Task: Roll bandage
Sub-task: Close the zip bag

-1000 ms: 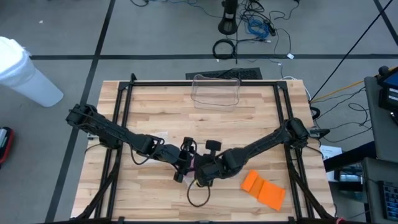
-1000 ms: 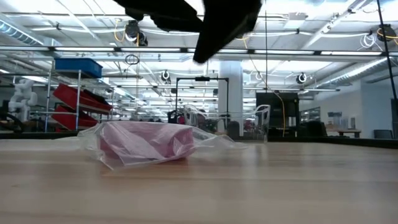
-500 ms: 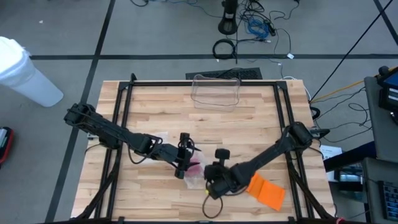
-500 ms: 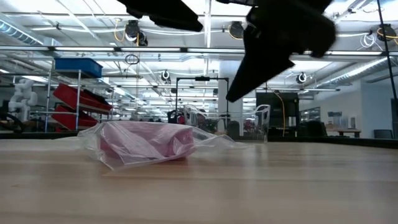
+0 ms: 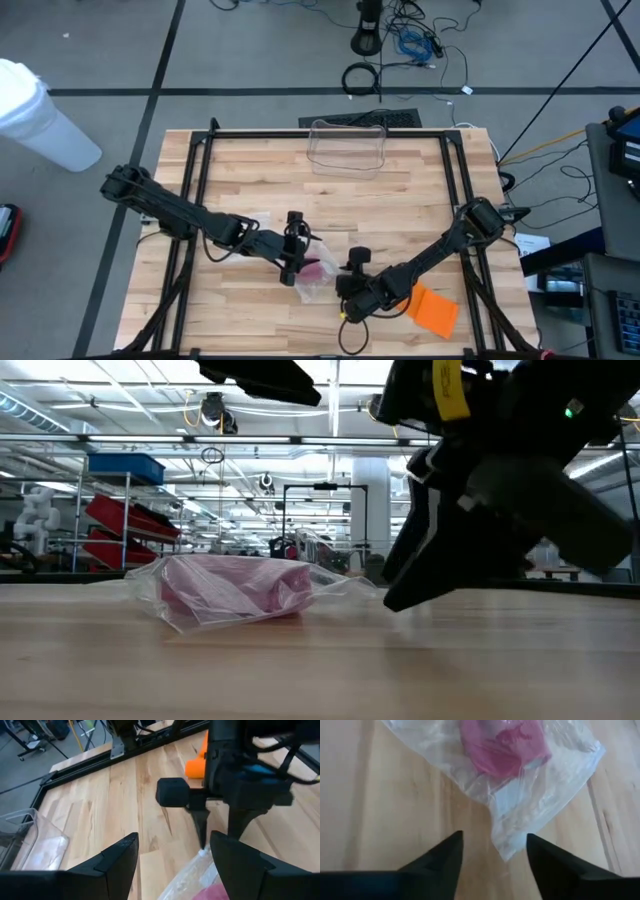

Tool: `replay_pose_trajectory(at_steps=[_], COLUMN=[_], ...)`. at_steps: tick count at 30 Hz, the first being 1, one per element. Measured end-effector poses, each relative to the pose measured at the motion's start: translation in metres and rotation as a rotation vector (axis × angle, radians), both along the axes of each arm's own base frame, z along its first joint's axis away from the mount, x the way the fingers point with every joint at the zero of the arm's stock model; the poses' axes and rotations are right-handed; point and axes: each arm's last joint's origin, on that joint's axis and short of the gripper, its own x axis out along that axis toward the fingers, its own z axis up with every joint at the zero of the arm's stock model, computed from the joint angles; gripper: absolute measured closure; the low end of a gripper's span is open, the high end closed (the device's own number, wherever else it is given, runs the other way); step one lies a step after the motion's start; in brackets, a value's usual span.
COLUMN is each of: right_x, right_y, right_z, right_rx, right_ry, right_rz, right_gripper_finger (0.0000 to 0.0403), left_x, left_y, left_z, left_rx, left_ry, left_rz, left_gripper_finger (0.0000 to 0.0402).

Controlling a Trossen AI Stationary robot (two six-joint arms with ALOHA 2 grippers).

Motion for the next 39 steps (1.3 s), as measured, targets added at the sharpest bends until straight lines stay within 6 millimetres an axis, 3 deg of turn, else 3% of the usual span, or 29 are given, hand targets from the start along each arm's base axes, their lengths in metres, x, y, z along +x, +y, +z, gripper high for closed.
replay_pose_trajectory(at_steps=[5, 10, 14, 20, 22, 27, 32, 39], right_x=[0.004, 0.011, 0.013, 0.012, 0.014, 0.03, 0.042, 0.044], right_y=[-0.005, -0.012, -0.015, -0.018, -0.018, -0.02, -0.019, -0.02], right_z=[-0.012, -0.018, -0.018, -0.02, -0.017, 0.005, 0.043, 0.096], right_rx=[-0.079, -0.089, -0.088, -0.096, -0.095, -0.026, -0.009, 0.031], right_ry=[0.024, 0.022, 0.014, 0.032, 0.037, 0.042, 0.077, 0.15], right_rz=[0.015, -0.001, -0.02, -0.022, -0.026, -0.08, -0.132, -0.226], right_gripper_finger=[0.0176, 0.0204, 0.0253, 0.0381, 0.0394, 0.0402, 0.0403, 0.0403], left_x=[-0.004, -0.004, -0.005, -0.005, -0.004, -0.002, 0.002, 0.006], left_y=[-0.002, -0.003, -0.003, -0.003, -0.004, -0.008, -0.009, -0.011], left_z=[0.003, 0.003, 0.002, 0.002, 0.0, -0.005, -0.01, -0.005], left_rx=[-0.001, 0.001, 0.004, 0.003, -0.01, -0.041, -0.043, -0.108], left_ry=[-0.003, 0.003, 0.013, 0.018, 0.027, 0.055, 0.054, -0.006], left_rz=[-0.009, -0.014, -0.014, -0.015, -0.042, -0.118, -0.119, -0.102], left_gripper_finger=[0.0149, 0.0149, 0.0149, 0.0149, 0.0149, 0.0149, 0.0149, 0.0149])
